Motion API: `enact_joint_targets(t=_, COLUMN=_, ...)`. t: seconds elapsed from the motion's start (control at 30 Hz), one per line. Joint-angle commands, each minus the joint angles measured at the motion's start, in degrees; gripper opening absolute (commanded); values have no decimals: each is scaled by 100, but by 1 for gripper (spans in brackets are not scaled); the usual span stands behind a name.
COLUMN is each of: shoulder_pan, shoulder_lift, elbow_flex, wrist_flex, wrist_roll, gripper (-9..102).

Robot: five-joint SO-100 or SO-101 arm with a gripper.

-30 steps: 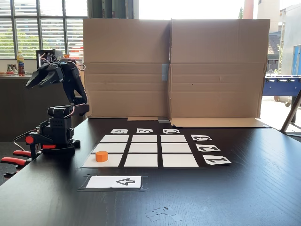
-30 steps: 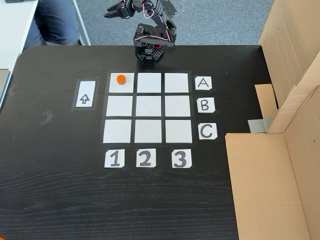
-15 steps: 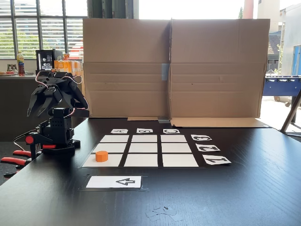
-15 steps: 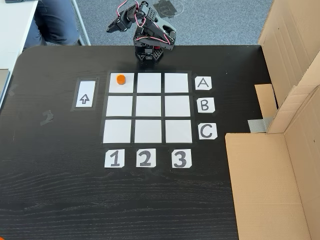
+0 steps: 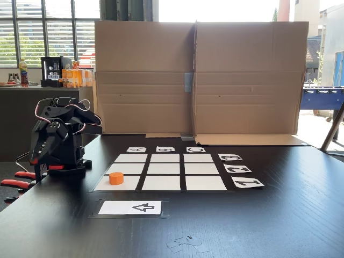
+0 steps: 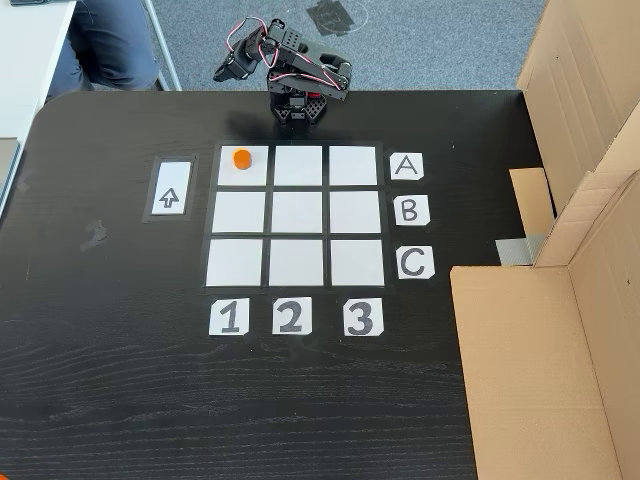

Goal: Pick up the round, orange token and place it in the grid on square A1.

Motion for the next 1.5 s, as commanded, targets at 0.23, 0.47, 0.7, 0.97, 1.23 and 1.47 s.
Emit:
enact_joint_targets(t=0.23, shoulder_pan=308, shoulder_lift=26, elbow_flex=352, wrist_flex=-272, wrist_roll=-35, gripper=-1)
enact_joint_targets(t=0.47, shoulder_pan=308, shoulder_lift=35, elbow_flex=580, wrist_flex=-519, wrist_roll=-35, gripper=-1)
enact_joint_targets(t=0.7, shoulder_pan=316, shoulder_lift=26, elbow_flex=659, wrist_flex=-598, wrist_roll=-53, gripper=-1)
enact_joint_targets(t=0.97, shoulder_pan=290, shoulder_lift=26, elbow_flex=659, wrist_flex=-598, wrist_roll=-53, gripper=-1)
enact_joint_targets(t=1.23, shoulder_pan=290, shoulder_lift=26, elbow_flex=659, wrist_flex=-598, wrist_roll=-53, gripper=-1)
enact_joint_targets(t=1.47, shoulder_pan=229, shoulder_lift=26, elbow_flex=659, wrist_flex=-598, wrist_roll=-35, gripper=0)
